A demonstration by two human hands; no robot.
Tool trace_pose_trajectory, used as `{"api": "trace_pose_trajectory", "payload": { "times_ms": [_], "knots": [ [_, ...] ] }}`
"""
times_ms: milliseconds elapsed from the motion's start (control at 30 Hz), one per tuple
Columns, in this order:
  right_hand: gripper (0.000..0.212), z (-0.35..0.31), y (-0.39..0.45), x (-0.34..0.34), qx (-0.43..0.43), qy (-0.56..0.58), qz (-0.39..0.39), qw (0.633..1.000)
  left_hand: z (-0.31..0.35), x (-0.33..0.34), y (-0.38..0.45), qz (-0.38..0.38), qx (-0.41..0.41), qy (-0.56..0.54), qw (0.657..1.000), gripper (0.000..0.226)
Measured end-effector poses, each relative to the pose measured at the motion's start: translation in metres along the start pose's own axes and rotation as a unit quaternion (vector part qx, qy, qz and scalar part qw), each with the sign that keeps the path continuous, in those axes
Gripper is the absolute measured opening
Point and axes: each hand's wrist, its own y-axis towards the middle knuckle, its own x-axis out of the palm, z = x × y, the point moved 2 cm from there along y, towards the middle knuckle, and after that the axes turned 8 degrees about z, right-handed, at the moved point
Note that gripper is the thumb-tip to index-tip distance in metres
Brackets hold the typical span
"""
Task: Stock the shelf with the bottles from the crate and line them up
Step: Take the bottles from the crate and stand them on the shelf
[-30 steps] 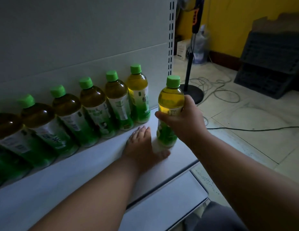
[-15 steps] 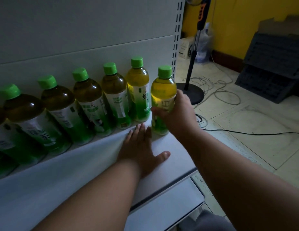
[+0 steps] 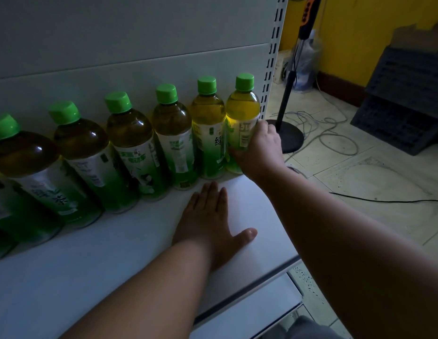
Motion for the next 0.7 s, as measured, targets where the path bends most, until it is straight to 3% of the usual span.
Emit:
{"api": "trace_pose_trajectory", "payload": {
  "times_ms": [400, 567, 700],
  "knots": [
    [0.058, 0.002, 0.001, 0.010, 0.008, -0.007, 0.004, 1.000, 0.000, 0.000, 0.001, -0.022, 0.007, 0.023, 0.999, 0.102],
    [0.079, 0.001, -0.040, 0.004, -0.008, -0.050, 0.012, 0.999, -0.001, -0.002, 0.002, -0.008, 0.002, 0.017, 1.000, 0.104],
    [0.075, -0.014, -0.087, -0.008, -0.071, -0.055, -0.013, 0.996, -0.004, -0.009, -0.006, 0.049, 0.003, -0.070, 0.996, 0.102]
  ]
}}
